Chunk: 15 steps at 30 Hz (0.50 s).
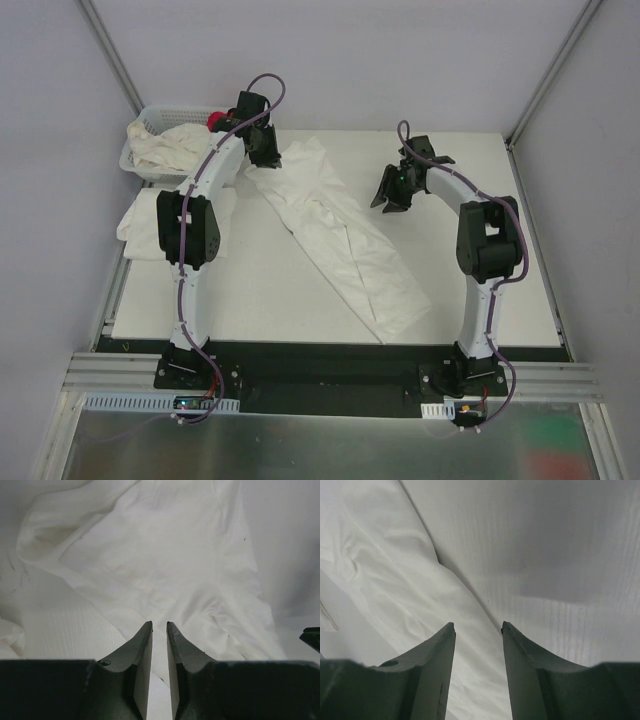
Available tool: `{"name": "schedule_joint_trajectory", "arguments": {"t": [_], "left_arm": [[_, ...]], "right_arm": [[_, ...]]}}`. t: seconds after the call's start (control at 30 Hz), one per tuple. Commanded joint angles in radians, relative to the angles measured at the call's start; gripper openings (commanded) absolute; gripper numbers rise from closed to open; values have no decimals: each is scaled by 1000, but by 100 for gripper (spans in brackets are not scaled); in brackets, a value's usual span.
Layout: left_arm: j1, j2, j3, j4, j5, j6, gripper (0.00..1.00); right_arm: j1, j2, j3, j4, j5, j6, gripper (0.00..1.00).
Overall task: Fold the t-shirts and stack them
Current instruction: Rotate the tshirt 90 degrees
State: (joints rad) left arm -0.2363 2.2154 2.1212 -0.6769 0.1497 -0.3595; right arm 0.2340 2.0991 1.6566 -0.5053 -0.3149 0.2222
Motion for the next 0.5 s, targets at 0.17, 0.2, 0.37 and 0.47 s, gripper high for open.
{"name": "schedule_joint_trajectory", "arguments": {"t": [0.17,0.2,0.37,0.47], "left_arm": [[-6,-66,0,17,-6,-7,17],[-6,-62,3,16,-6,-7,17],[-6,-49,14,17,2,-9,17],[-6,-40,17,16,5,-9,17]], "right_arm": [[16,-73,-132,65,-61,32,46],[16,-74,-141,68,-64,37,46],[43,-82,-187,105,-78,62,46],[67,-83,-199,123,-88,74,46]]}}
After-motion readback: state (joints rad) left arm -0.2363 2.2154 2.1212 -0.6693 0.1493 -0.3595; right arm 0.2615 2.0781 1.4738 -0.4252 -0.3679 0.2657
